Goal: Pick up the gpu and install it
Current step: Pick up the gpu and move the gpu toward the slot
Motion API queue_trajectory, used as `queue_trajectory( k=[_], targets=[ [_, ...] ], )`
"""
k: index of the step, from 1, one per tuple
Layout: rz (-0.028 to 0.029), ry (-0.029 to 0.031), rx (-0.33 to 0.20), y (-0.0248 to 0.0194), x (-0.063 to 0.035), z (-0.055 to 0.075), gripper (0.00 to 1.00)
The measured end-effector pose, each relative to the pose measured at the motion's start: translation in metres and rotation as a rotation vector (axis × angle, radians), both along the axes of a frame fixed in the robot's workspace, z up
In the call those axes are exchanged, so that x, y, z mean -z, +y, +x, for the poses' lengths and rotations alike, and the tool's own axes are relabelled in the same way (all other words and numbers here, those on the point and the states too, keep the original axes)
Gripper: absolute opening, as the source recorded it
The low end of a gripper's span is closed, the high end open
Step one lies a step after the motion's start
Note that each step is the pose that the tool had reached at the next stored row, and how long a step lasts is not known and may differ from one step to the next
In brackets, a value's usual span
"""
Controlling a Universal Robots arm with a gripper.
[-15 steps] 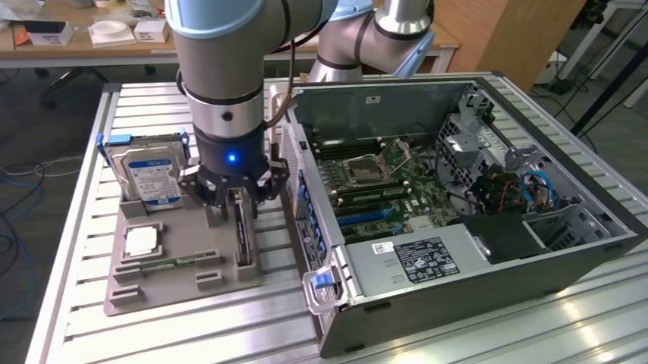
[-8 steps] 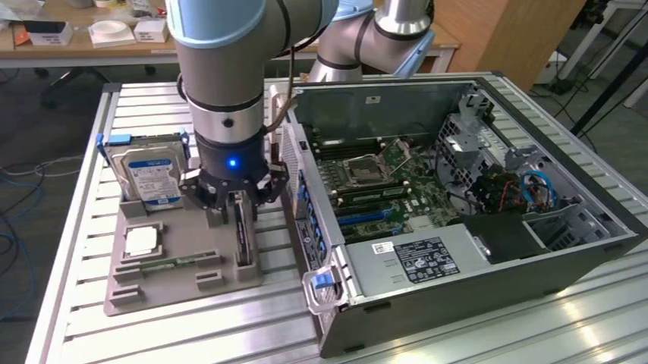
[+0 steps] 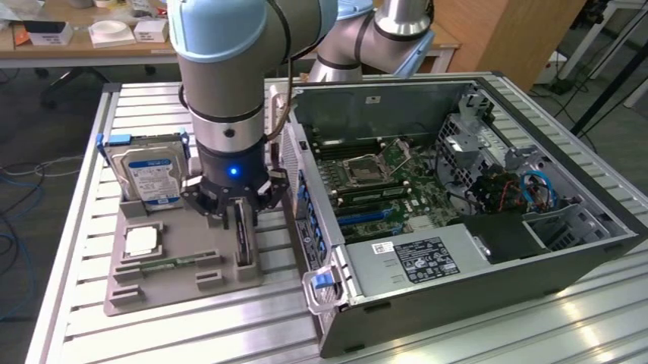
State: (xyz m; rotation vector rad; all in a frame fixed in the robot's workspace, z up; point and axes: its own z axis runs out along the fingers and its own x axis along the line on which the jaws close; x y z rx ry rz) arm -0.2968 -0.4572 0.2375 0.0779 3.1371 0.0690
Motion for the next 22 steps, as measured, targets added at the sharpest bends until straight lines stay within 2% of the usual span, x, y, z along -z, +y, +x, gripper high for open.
queue_trajectory(
  k=[11, 12, 13, 15, 16, 22],
  targets=[
    [0.0000, 0.0001, 0.000, -0.0007, 0.0024, 0.0000, 0.47],
    [0.0001, 0.0001, 0.000, -0.0007, 0.0024, 0.0000, 0.46],
    [0.0001, 0.0001, 0.000, -0.0007, 0.0024, 0.0000, 0.39],
    [0.0001, 0.0002, 0.000, -0.0007, 0.0024, 0.0000, 0.39],
    [0.0001, 0.0002, 0.000, -0.0007, 0.0024, 0.0000, 0.33],
    [0.0000, 0.0004, 0.000, -0.0007, 0.0024, 0.0000, 0.31]
  ],
)
